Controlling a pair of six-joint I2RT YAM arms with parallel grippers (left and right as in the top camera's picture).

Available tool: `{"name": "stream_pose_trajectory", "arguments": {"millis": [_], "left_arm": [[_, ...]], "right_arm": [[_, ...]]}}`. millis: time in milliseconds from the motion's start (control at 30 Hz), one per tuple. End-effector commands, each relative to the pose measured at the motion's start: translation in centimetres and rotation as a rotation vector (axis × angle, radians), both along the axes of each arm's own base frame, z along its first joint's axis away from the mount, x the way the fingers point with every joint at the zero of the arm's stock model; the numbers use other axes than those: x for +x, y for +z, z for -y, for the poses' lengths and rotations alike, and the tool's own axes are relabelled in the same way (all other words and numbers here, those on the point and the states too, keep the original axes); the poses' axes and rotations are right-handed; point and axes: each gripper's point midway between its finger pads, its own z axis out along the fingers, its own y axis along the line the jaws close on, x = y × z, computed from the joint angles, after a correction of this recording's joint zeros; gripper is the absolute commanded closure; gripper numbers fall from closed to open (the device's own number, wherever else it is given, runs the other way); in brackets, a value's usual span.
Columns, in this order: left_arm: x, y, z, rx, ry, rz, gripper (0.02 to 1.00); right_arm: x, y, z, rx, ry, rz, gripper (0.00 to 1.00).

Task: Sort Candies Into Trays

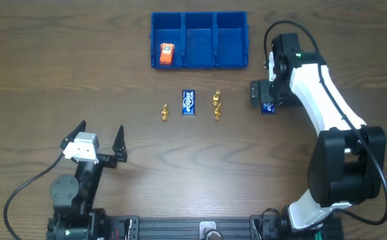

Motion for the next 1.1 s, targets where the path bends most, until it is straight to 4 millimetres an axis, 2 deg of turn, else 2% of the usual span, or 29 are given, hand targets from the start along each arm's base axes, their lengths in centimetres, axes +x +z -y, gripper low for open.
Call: {"name": "stream_pose_trajectory", "arguments": {"millis": [33,233,367,600,700,767,833,967,1033,1100], "left_arm": [[-0.1,-1.6,0.3,-0.013,-0.017,-0.047,0.02],[-0.1,-1.6,0.3,-0.013,-0.017,-0.047,0.02],[-0.1,-1.6,0.3,-0.013,-0.017,-0.047,0.02],[-0.1,-1.6,0.3,-0.013,-0.018,-0.047,0.02],[-0.1,-1.6,0.3,-0.013,-0.017,-0.047,0.023],[-0.1,-1.6,0.3,-0.013,-0.017,-0.047,0.02],[-0.1,-1.6,0.3,-0.013,-0.018,-0.047,0.02],[-0.1,-1.6,0.3,-0.013,-0.017,-0.047,0.02],[-0.1,-1.6,0.3,-0.013,-0.018,-0.047,0.02],[-0.1,-1.6,0.3,-0.013,-0.017,-0.047,0.02]], "right_arm": [[-0.6,-2.4,0.3,-0.022,-0.019,-0.047,0.003],[0.4,-4.2,0.4,-0.022,-0.021,-0.047,0.001],[0.2,-5.9,0.6,-0.025,-0.026,-0.082,0.02],[0.6,-6.3,0.7,-0.024,-0.035,-0.075,0.205],[0.5,-6.8,0.7,-0.025,-0.034,-0.085,0.246],[0.7,-6.9,0.7,-0.024,-0.035,-0.079,0.364],[0.8,-6.9,0.7,-0.024,-0.038,-0.076,0.566],[0.8,-6.9,0.7,-0.024,-0.038,-0.076,0.866],[1.1,-6.4,0.7,-0.023,-0.038,-0.063,0.908],[2.0,-3.9,0.6,-0.017,-0.043,-0.01,0.93]]}}
